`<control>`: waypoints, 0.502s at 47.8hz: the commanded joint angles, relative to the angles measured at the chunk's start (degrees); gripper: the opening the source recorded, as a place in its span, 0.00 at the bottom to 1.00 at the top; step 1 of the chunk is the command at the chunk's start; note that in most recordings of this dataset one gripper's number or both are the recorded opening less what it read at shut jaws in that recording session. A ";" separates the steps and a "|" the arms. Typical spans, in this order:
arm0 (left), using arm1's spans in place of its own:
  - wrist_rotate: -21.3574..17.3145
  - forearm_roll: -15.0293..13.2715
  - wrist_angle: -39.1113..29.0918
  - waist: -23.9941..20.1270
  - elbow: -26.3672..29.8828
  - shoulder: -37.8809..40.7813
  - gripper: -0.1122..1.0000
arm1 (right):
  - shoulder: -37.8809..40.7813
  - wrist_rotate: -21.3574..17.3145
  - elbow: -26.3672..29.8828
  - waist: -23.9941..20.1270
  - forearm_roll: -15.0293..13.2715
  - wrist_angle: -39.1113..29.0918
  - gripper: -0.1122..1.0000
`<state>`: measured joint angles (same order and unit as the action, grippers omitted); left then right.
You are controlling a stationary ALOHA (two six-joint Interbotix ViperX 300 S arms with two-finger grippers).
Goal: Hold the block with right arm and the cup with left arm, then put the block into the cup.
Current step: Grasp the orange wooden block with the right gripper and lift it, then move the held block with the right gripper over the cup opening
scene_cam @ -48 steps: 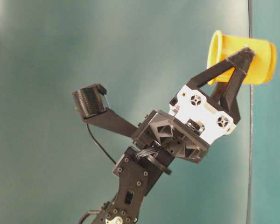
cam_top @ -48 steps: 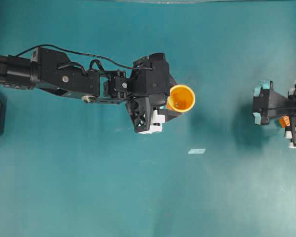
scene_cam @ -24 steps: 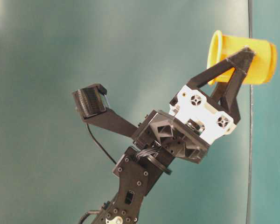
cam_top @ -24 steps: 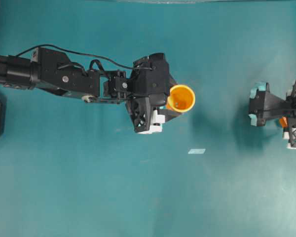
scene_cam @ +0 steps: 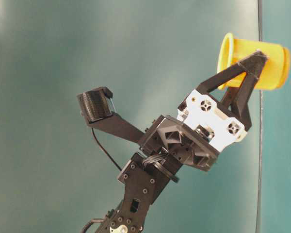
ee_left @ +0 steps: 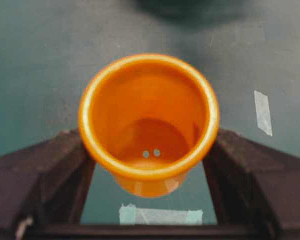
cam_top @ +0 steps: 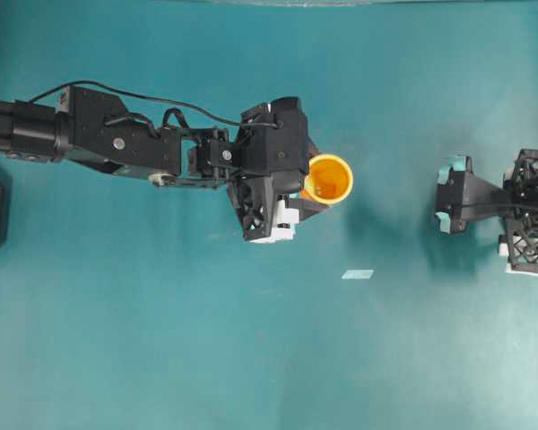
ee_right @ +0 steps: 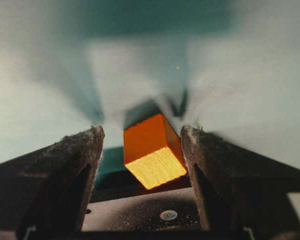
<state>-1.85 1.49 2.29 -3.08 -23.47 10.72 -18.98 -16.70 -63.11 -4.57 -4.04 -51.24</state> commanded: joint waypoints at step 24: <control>0.09 0.09 -0.09 0.09 0.88 -1.67 0.69 | -0.44 -0.26 0.35 -0.09 0.00 1.49 0.46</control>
<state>-1.85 1.49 2.02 -2.99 -23.38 10.72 -18.98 -16.79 -63.63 -4.57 -4.04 -51.24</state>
